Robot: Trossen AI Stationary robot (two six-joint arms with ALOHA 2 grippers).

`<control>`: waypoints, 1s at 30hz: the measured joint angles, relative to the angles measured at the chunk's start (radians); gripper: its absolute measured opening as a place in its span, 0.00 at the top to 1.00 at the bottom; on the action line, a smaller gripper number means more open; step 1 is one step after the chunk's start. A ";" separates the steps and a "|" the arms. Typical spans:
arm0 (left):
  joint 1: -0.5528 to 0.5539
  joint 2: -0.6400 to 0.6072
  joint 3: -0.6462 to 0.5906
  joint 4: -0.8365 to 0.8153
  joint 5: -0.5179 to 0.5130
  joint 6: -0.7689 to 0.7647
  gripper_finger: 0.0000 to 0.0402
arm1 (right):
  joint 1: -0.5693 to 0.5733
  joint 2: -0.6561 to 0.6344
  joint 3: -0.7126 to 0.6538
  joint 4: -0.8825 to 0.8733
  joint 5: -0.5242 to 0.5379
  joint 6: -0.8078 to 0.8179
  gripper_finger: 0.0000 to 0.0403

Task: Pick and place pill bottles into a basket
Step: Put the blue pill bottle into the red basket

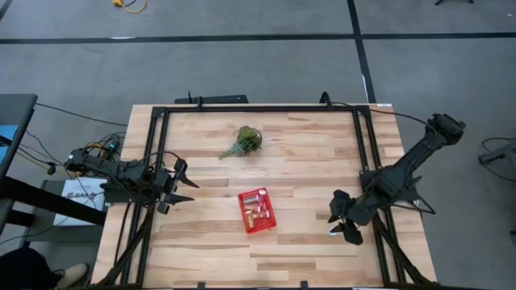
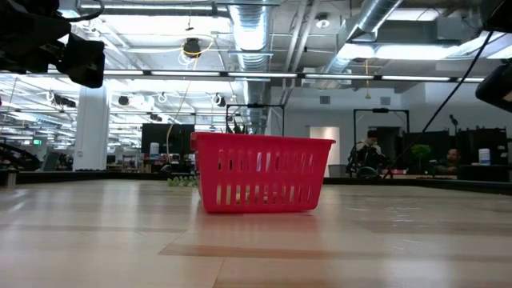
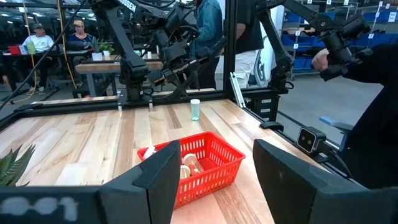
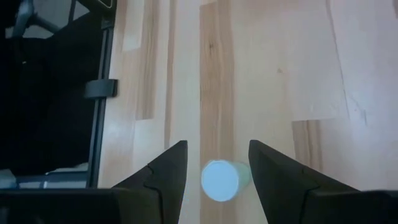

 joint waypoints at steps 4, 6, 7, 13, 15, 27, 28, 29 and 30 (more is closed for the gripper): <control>0.000 0.000 0.000 0.000 0.000 0.000 0.52 | 0.018 0.018 0.000 0.001 0.027 0.001 0.59; 0.000 0.000 0.000 0.000 0.000 0.000 0.52 | 0.026 0.032 0.000 0.000 0.042 0.005 0.59; 0.000 0.000 0.000 0.000 0.000 0.000 0.52 | 0.031 0.040 0.000 0.001 0.045 0.008 0.59; 0.000 0.000 0.000 0.000 0.000 0.000 0.52 | 0.076 0.093 0.000 0.004 0.078 0.042 0.59; 0.000 0.000 0.000 0.000 0.000 0.000 0.52 | 0.094 0.111 0.000 0.004 0.094 0.066 0.59; 0.000 0.000 0.000 0.000 0.000 0.000 0.52 | 0.139 0.180 0.000 0.049 0.099 0.122 0.59; 0.000 0.000 0.000 0.000 0.000 0.000 0.52 | 0.139 0.186 0.000 0.049 0.099 0.122 0.59; 0.000 0.000 0.000 0.000 0.000 0.000 0.52 | 0.139 0.191 0.000 0.047 0.099 0.122 0.59; 0.000 0.000 0.000 0.000 0.000 0.000 0.52 | 0.139 0.196 0.000 0.044 0.099 0.122 0.59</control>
